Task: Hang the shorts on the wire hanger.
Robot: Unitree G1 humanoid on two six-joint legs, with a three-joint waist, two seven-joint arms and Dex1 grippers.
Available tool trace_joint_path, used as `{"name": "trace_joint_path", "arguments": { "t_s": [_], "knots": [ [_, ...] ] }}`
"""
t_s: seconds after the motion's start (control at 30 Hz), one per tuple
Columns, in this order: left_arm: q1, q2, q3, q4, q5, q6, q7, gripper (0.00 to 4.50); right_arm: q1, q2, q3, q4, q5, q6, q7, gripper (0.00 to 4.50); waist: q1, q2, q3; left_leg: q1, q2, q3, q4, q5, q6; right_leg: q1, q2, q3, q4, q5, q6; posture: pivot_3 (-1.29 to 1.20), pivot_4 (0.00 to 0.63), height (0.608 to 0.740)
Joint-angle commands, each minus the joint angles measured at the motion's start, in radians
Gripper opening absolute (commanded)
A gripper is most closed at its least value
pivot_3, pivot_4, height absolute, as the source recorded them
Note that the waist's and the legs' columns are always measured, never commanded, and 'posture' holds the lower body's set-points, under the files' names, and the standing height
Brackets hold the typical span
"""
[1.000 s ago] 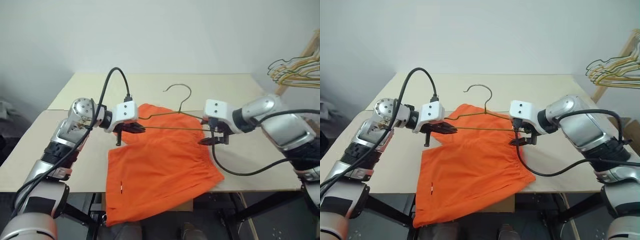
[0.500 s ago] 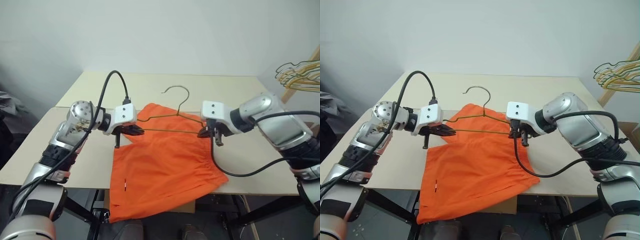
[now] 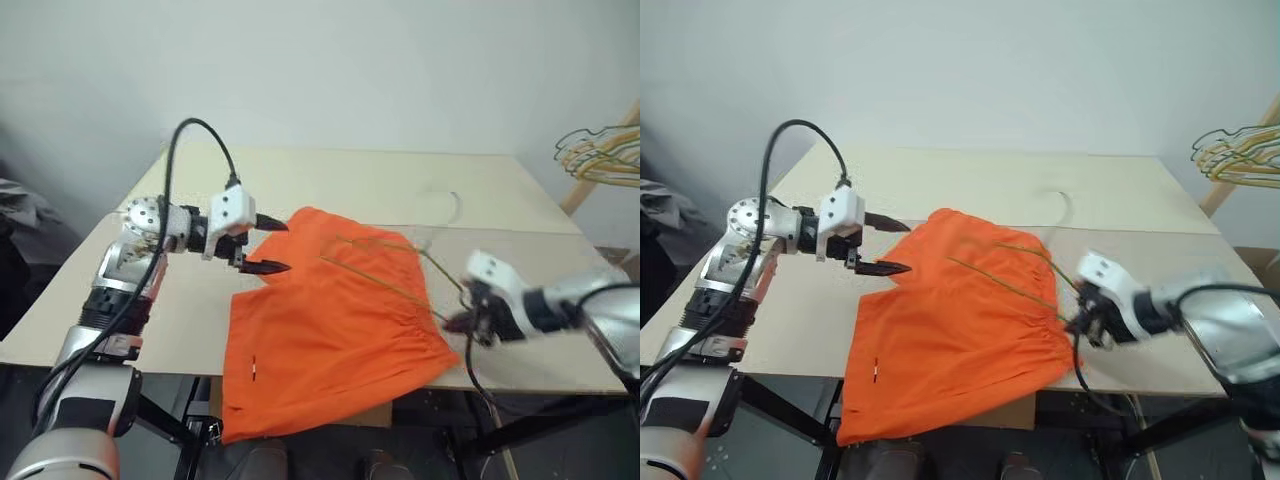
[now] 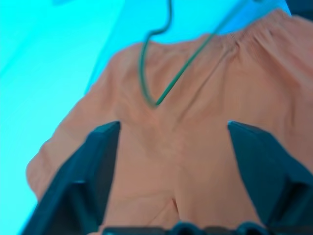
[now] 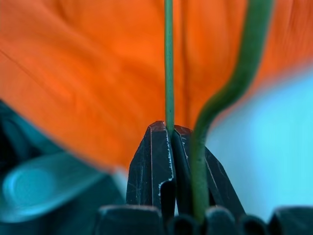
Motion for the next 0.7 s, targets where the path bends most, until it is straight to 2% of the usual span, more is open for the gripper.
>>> {"name": "trace_joint_path", "arguments": {
  "t_s": [0.03, 0.17, 0.27, 0.37, 0.5, 0.7],
  "knots": [
    [0.049, -0.009, 0.047, -0.132, -0.062, 0.027, 0.031, 4.48, 0.084, 0.022, -0.213, 0.005, 0.078, 0.242, -0.058, 0.00, -0.003, 0.000, 0.000, 0.000, 0.000, 0.000, 0.000, 0.000, 0.000, 0.000, 0.000, 0.000, 0.000, 0.000, 0.001, 0.17, 0.000, 0.740],
    [0.111, 0.004, 0.045, -0.232, -0.093, 0.067, 0.024, 4.48, 0.139, 0.054, -0.384, 0.107, 0.144, 0.405, -0.086, 0.00, -0.011, 0.000, 0.000, 0.005, 0.001, 0.000, 0.000, 0.000, 0.000, 0.004, 0.000, 0.000, 0.000, -0.002, 0.005, 0.17, 0.000, 0.740],
    [0.141, 0.009, 0.045, -0.278, -0.108, 0.092, 0.024, 4.48, 0.177, 0.021, -0.433, 0.196, 0.200, 0.418, -0.094, 0.00, -0.015, 0.000, 0.000, 0.007, 0.001, 0.000, 0.000, 0.001, 0.001, 0.005, 0.001, 0.000, 0.000, -0.003, 0.002, 0.17, 0.000, 0.740],
    [0.158, 0.013, 0.041, -0.305, -0.116, 0.108, 0.030, 4.48, 0.220, -0.020, -0.404, 0.226, 0.259, 0.418, -0.099, 0.00, -0.016, 0.000, 0.000, 0.015, 0.001, 0.000, -0.001, 0.001, 0.000, 0.013, 0.001, 0.000, -0.002, -0.004, 0.001, 0.16, 0.000, 0.740],
    [0.162, 0.016, 0.037, -0.317, -0.119, 0.116, 0.028, 4.48, 0.265, -0.089, -0.339, 0.211, 0.361, 0.418, -0.049, 0.00, -0.023, 0.000, 0.000, 0.015, 0.001, 0.000, -0.001, 0.001, 0.000, 0.014, 0.001, 0.001, -0.003, -0.004, 0.001, 0.16, 0.000, 0.740],
    [0.170, 0.024, 0.041, -0.338, -0.126, 0.131, 0.020, 4.48, 0.290, -0.130, -0.313, 0.202, 0.463, 0.410, 0.010, 0.00, -0.039, 0.000, 0.000, 0.014, 0.001, 0.000, -0.002, 0.001, 0.001, 0.014, 0.001, 0.001, -0.005, -0.004, 0.002, 0.18, 0.000, 0.740]
  ]
}}
